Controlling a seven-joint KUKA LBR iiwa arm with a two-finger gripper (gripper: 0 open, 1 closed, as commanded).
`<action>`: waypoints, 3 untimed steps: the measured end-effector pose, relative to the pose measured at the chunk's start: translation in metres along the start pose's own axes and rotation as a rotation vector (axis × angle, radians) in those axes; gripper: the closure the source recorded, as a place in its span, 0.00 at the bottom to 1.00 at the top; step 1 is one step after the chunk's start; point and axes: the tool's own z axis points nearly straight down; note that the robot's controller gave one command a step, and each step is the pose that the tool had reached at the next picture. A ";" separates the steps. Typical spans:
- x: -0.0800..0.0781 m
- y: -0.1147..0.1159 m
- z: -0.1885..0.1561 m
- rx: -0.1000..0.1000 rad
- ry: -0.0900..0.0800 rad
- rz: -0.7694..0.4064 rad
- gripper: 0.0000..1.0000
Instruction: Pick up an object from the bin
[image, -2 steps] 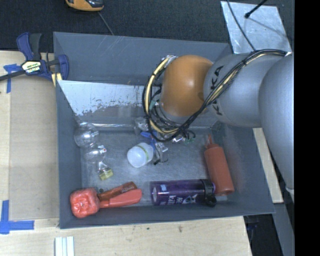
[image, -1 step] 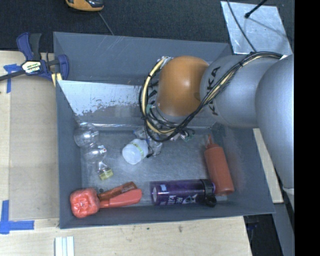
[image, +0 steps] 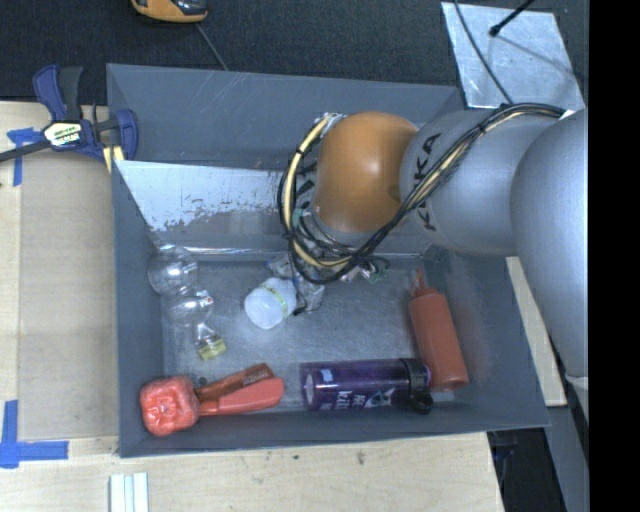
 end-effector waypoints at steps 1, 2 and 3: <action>0.000 0.000 -0.002 -0.001 0.001 0.000 1.00; 0.002 0.001 -0.012 -0.004 0.009 0.001 1.00; 0.002 0.001 -0.034 -0.005 0.011 0.001 1.00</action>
Offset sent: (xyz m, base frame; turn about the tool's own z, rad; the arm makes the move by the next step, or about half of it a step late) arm -0.0001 0.0000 0.0883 0.0000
